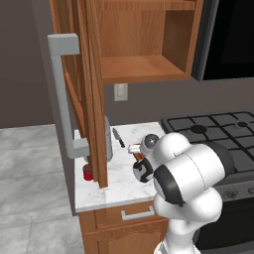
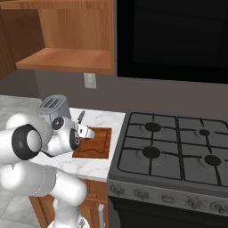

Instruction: Pick the bread, place it on the cutting board, pick the jam, place it on the counter, and close the cabinet.

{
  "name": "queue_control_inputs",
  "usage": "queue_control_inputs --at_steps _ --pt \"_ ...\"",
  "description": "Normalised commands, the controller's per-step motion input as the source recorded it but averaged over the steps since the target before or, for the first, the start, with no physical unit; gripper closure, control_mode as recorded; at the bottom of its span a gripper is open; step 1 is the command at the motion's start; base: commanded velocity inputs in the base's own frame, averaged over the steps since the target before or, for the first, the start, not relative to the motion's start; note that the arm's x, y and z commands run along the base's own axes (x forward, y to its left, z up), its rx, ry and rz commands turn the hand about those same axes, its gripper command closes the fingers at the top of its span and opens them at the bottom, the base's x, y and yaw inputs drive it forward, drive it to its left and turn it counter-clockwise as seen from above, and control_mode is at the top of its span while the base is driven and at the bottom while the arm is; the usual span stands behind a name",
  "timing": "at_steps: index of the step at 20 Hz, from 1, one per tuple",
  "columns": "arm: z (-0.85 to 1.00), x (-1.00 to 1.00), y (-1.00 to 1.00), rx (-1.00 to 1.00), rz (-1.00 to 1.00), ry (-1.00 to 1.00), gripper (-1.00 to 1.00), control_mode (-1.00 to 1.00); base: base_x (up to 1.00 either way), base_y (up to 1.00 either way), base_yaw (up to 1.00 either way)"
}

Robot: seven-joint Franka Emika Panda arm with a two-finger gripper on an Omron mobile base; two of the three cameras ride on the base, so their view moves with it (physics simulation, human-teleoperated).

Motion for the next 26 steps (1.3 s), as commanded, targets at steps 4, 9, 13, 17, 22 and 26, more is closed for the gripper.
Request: queue_control_inputs --at_steps 4,9,13,17,22,26 --pt "0.00 0.00 0.00 0.00 0.00 0.00 -1.00 -1.00 0.00 0.00 0.00" --pt "0.00 0.00 0.00 0.00 0.00 0.00 -1.00 -1.00 0.00 0.00 0.00" --pt "0.00 0.00 0.00 0.00 0.00 0.00 -1.00 -1.00 0.00 0.00 0.00" --pt "0.00 0.00 0.00 0.00 0.00 0.00 -1.00 -1.00 0.00 0.00 0.00" --pt "0.01 0.00 0.00 0.00 0.00 0.00 -1.00 -1.00 0.00 0.00 0.00" --pt "0.12 0.00 -0.01 0.00 0.00 -0.01 -1.00 -1.00 0.00 0.00 0.00"
